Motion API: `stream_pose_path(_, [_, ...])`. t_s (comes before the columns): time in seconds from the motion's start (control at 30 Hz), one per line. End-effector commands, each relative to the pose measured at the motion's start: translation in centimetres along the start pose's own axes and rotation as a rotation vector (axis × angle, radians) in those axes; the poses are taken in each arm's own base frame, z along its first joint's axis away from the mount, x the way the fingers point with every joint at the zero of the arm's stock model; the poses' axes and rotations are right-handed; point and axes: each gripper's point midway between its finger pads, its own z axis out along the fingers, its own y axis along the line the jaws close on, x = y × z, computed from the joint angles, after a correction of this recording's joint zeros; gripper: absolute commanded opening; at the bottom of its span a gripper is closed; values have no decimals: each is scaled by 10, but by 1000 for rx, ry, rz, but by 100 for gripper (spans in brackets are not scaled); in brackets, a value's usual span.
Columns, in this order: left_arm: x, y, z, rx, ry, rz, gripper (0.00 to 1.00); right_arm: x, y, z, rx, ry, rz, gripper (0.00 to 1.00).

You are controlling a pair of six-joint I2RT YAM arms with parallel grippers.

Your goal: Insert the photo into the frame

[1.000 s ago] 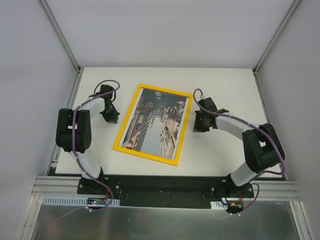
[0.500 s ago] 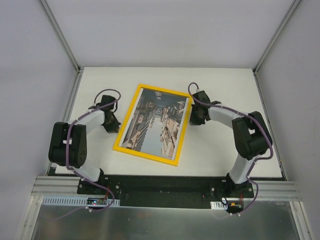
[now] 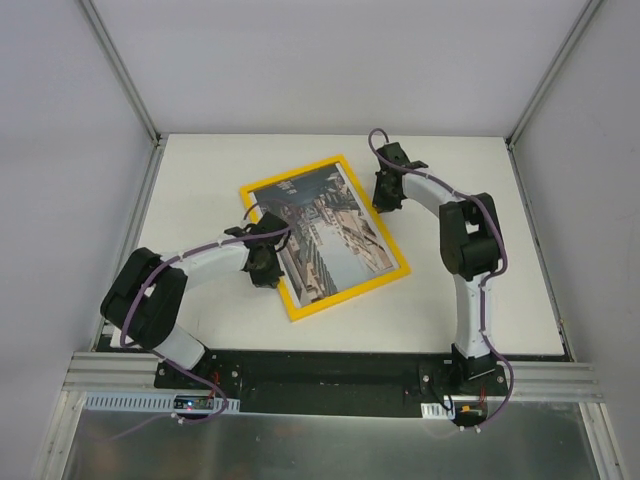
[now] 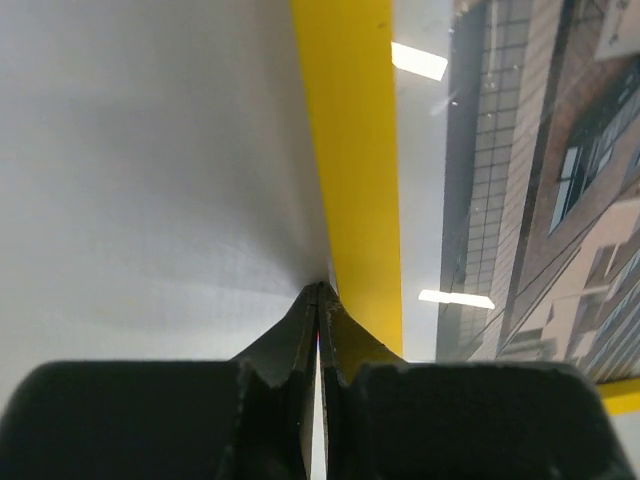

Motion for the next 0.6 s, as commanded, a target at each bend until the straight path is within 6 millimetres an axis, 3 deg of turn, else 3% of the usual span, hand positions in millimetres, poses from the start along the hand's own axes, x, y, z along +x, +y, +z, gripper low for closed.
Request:
stream_pose_path(0.0, [42,-64,-4,178,154,-22,0,32,39,-10,-79,145,-79,4])
stream_pose_path(0.1, [30,-70,-21,215,108,0,0,14,27,-22,-44,101,-79,5])
stream_pose_path(0.27, [-8,-71,-67,230,-17,90,2,-30,4,-54,7,-25,-44,7])
stream_pose_path(0.4, [-79,-56,-102,241,-169,53,3,-42,-5,-96,20,-104,-28,7])
stream_pose_path(0.47, [-128,-47,-116,242,-247,8,2,-35,-13,-114,31,-122,-23,7])
stream_pose_path(0.57, [-191,-39,-121,243,-311,-36,0,-3,-26,-130,30,-123,-18,6])
